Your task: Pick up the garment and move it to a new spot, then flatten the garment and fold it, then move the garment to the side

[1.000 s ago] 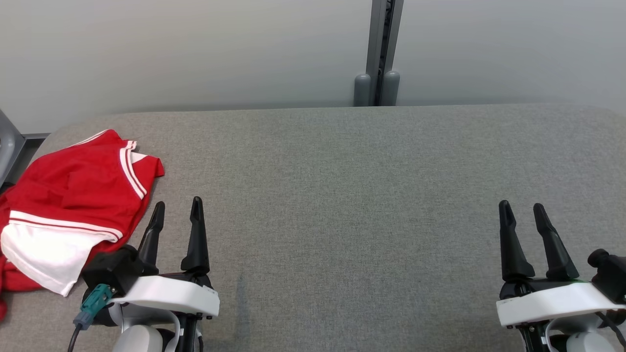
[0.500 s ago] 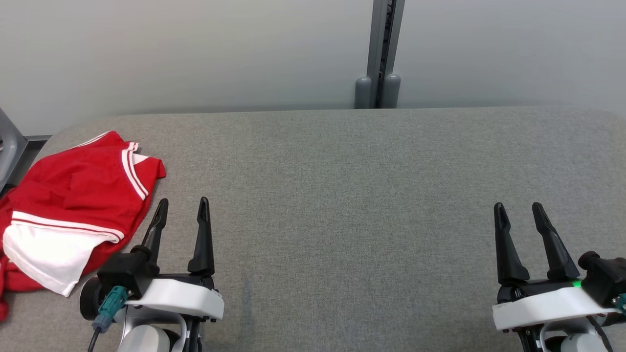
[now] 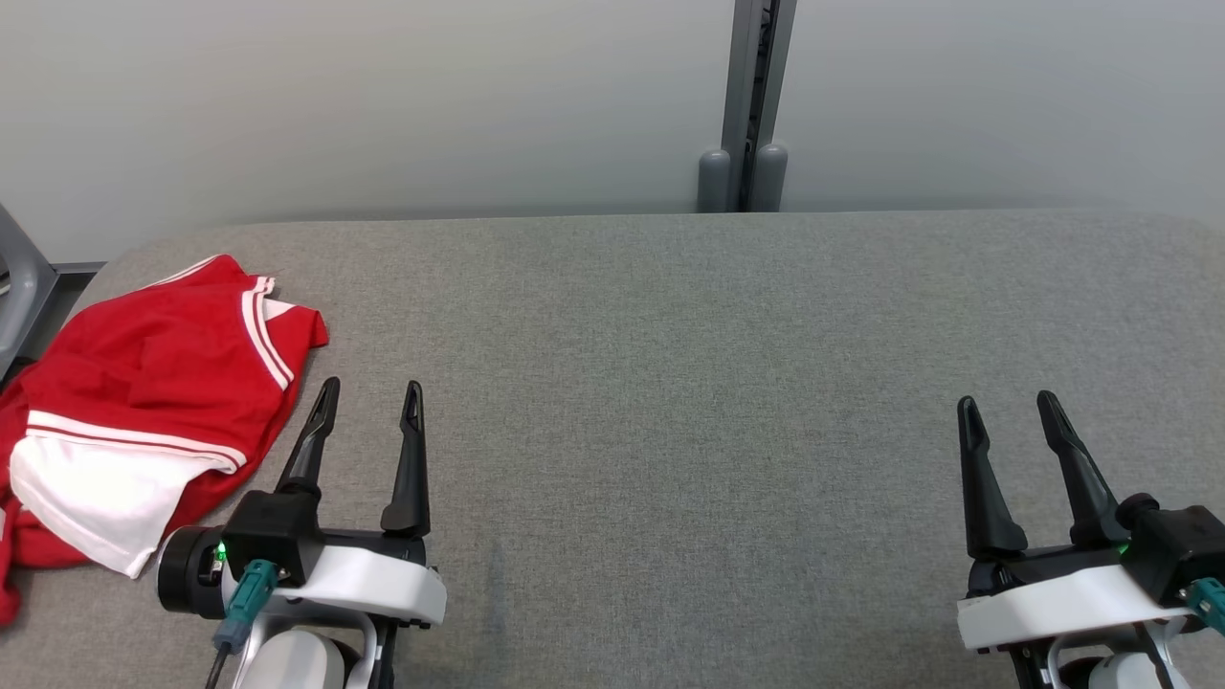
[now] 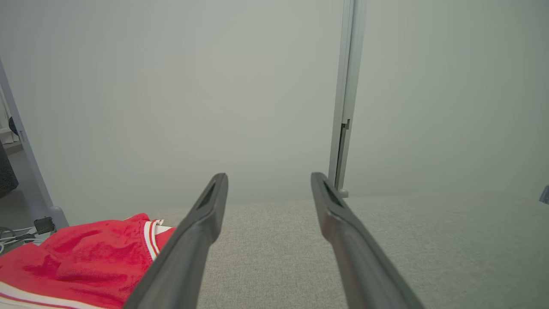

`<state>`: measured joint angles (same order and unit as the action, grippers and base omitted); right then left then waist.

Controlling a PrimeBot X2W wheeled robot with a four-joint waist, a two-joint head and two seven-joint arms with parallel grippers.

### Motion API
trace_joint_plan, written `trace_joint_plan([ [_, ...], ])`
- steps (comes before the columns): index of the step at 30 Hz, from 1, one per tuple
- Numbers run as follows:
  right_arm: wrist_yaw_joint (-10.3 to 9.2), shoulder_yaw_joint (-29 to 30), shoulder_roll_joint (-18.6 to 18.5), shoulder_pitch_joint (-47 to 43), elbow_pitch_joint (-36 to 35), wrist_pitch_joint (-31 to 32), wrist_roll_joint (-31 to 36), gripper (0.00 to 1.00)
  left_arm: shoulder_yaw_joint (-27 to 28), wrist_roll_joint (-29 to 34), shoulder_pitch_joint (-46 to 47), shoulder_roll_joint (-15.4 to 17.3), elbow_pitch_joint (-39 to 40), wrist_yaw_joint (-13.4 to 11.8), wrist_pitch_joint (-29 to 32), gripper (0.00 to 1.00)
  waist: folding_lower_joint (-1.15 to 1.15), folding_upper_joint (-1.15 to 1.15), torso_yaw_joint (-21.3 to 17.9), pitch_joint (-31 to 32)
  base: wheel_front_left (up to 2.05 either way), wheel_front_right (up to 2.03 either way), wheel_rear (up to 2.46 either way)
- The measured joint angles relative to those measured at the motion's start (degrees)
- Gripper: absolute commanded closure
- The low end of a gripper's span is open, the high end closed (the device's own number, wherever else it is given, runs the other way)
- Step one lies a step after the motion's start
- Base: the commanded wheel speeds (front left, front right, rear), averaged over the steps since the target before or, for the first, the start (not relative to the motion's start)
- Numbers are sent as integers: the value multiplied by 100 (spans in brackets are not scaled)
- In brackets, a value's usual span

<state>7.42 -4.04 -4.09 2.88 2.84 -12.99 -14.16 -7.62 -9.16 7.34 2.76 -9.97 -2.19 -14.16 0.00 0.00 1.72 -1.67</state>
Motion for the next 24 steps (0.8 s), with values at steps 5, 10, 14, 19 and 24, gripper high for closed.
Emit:
trace_joint_plan([
  [5,0,-20,4,-3,-16,-27,148,0,-42,180,0,2,-2,-32,-53,0,0,0,10,14,0,0,0],
  [10,0,-38,7,-13,-46,-67,307,0,-68,330,1,2,-1,-47,-85,0,0,0,12,4,0,0,0],
  [14,0,-37,8,-13,-49,-68,311,0,-68,327,3,2,-1,-47,-85,0,0,0,8,-13,0,0,0],
  [19,0,-35,9,-13,-49,-68,310,0,-68,318,9,2,-9,-47,-85,0,0,0,2,-23,0,0,0],
  [24,0,-36,10,-12,-46,-69,307,0,-67,309,13,2,-15,-47,-85,0,0,0,-2,-22,0,0,0],
])
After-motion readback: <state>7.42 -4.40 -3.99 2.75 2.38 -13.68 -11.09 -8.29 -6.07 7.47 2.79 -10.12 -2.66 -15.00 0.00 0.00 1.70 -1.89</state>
